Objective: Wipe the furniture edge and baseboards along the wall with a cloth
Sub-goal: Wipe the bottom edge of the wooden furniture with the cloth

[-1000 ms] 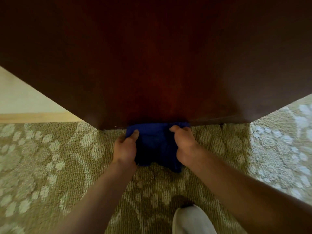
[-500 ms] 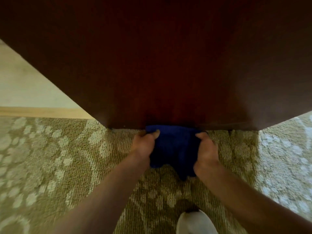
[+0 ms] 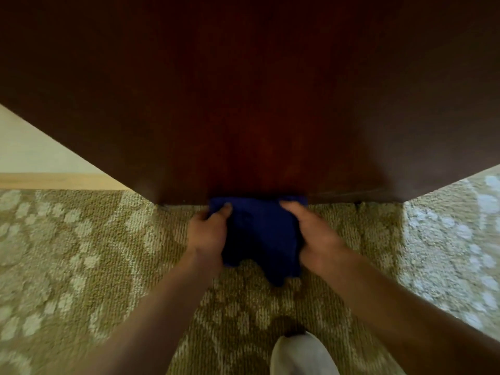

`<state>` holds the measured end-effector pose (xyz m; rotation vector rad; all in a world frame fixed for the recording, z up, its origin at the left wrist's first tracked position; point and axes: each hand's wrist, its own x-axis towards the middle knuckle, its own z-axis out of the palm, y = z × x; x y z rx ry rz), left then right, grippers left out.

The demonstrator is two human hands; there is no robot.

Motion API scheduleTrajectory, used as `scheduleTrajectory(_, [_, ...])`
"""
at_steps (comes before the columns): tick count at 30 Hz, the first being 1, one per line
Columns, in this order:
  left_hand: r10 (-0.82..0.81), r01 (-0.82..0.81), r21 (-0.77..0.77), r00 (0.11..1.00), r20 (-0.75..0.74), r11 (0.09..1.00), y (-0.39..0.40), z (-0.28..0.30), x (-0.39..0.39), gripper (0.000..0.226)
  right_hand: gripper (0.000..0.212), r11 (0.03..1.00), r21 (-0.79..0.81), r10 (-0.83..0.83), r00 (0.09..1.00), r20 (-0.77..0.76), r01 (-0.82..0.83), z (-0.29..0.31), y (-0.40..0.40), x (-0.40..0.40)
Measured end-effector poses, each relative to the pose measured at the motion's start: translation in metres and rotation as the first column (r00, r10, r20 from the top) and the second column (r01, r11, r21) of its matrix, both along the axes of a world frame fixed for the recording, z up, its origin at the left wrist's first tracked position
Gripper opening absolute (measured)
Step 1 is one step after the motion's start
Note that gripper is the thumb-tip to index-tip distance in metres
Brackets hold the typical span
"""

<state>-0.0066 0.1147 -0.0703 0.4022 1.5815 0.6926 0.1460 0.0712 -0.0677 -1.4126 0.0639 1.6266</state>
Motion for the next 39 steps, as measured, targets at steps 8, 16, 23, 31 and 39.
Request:
scheduleTrajectory(8, [0.083, -0.067, -0.156, 0.992, 0.096, 0.985, -0.032, -0.008, 0.004, 0.051, 0.037, 0.99, -0.136, -0.04, 0.998, -0.052, 0.033, -0.001, -0.012, -0.007])
scheduleTrajectory(16, [-0.222, 0.219, 0.044, 0.94, 0.259, 0.975, -0.02, 0.027, 0.047, 0.022, 0.033, 0.955, 0.112, -0.262, 0.957, -0.126, 0.276, 0.022, -0.032, 0.045])
scheduleTrajectory(23, [-0.195, 0.208, -0.077, 0.969, 0.149, 0.975, -0.021, 0.001, 0.064, 0.035, 0.032, 0.992, -0.103, -0.051, 0.974, 0.223, 0.076, -0.003, -0.017, 0.04])
scheduleTrajectory(31, [-0.197, 0.188, 0.06, 0.946, 0.256, 0.98, -0.036, 0.015, 0.083, 0.023, 0.023, 0.944, 0.089, -0.329, 0.904, 0.272, 0.317, 0.021, -0.021, 0.065])
scheduleTrajectory(39, [-0.085, 0.086, -0.019, 0.995, 0.047, 0.996, -0.044, 0.01, 0.112, 0.044, 0.034, 0.964, -0.06, -0.227, 0.919, 0.321, 0.259, 0.003, -0.017, 0.063])
